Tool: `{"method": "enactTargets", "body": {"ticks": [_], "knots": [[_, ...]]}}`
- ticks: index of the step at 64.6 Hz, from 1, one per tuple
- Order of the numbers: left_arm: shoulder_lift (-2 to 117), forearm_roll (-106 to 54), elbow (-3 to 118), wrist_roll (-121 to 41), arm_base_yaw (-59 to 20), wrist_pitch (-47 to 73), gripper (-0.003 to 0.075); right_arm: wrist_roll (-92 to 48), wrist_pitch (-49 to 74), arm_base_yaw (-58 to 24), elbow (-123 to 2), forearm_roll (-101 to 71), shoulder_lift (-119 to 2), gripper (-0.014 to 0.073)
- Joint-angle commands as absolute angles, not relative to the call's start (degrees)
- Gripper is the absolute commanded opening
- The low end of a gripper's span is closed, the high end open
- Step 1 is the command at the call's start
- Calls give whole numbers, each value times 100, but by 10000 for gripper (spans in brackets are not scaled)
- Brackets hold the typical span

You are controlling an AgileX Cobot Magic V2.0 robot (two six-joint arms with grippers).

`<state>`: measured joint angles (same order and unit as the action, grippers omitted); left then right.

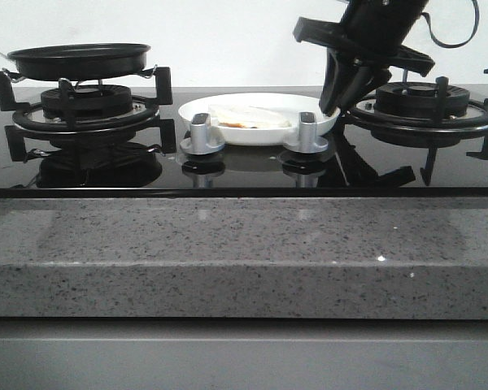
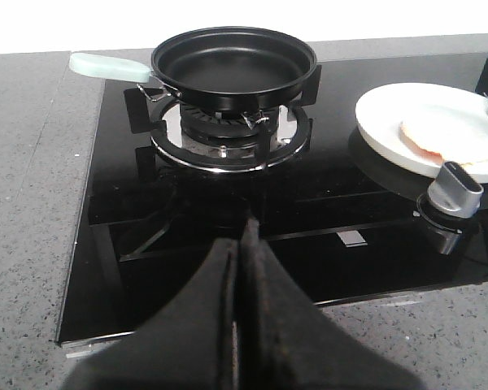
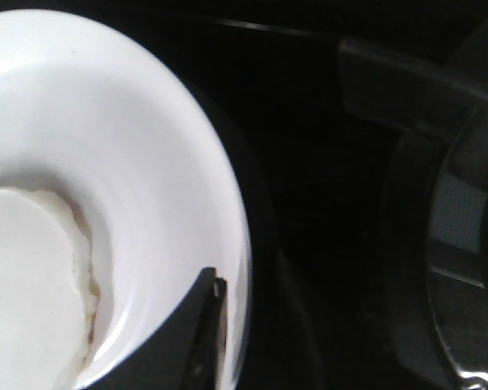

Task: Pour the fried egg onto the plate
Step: 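Open the right gripper and lift it away from the plate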

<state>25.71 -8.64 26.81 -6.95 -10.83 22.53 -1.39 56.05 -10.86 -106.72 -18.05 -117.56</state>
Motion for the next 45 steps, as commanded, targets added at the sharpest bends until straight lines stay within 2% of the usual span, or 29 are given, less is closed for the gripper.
{"method": "enactTargets", "body": {"ticks": [1,6,8,19,31,45], "knots": [[2585,-895,2845,-684,-1125,1763,-19,-135,5641,-1046,-10960,-1768,-11395,232],[2585,-895,2845,-684,-1125,1763,-19,-136,5967,-1046,-11184,-1574,-11395,225],[2585,-895,2845,-684,-1125,1763,-19,-131,6104,-1046,-11273,-1487,-11395,197],[2585,-895,2845,-684,-1125,1763,-19,43,6862,-1046,-11816,-954,-11395,-71],[2585,-895,2845,-684,-1125,1763,-19,49,7663,-1046,-12256,-694,-11395,-55],[2585,-895,2845,-684,-1125,1763,-19,107,7663,-1046,-12251,-558,-10897,-60]]}}
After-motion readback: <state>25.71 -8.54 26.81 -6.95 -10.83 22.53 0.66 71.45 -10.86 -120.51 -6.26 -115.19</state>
